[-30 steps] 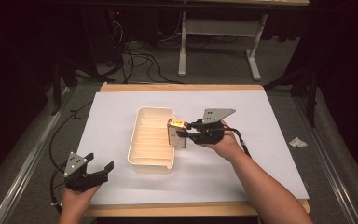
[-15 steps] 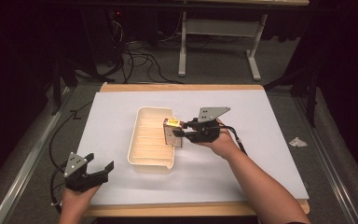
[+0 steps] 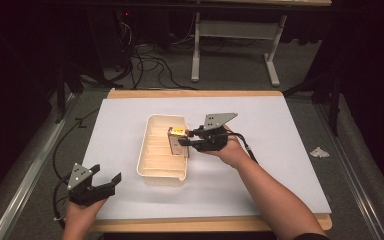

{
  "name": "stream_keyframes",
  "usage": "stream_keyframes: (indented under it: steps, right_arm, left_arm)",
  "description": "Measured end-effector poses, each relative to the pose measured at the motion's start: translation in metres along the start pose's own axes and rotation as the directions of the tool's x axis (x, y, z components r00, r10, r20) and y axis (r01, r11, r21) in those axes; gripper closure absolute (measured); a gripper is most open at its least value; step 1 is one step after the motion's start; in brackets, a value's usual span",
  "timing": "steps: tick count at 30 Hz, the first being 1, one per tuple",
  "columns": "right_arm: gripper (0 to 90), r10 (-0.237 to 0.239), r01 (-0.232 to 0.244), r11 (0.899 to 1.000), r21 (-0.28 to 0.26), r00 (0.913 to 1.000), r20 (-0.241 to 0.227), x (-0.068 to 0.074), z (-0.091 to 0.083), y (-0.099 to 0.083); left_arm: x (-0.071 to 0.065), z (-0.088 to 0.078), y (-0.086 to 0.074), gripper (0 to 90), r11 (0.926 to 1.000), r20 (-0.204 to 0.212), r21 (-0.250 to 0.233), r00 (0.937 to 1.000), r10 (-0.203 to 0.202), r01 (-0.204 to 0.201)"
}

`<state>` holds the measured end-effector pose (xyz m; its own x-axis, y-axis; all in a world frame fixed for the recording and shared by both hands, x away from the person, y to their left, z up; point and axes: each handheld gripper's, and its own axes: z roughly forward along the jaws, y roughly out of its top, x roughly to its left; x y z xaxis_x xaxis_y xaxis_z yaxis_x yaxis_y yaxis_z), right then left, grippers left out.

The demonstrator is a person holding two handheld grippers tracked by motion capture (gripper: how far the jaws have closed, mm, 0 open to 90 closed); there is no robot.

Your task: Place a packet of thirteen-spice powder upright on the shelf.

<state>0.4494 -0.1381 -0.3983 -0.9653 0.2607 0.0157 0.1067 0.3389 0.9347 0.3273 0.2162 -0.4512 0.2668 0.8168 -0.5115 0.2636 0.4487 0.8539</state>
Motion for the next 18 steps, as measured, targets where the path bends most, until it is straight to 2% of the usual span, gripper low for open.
stream_keyframes:
  steps: [7,18]
  right_arm:
    - [68.8,-0.022,0.022,1.000,0.002,0.9996,-0.017,-0.001,0.010,0.003]
    - [68.6,-0.013,0.013,1.000,0.006,0.9996,-0.025,-0.002,0.020,-0.001]
  left_arm:
    - [-0.003,-0.001,-0.001,15.1,0.9999,0.012,0.002,0.9998,0.013,-0.013]
    - [-0.003,-0.001,-0.001,15.1,0.9999,0.013,0.010,0.9998,0.013,-0.014]
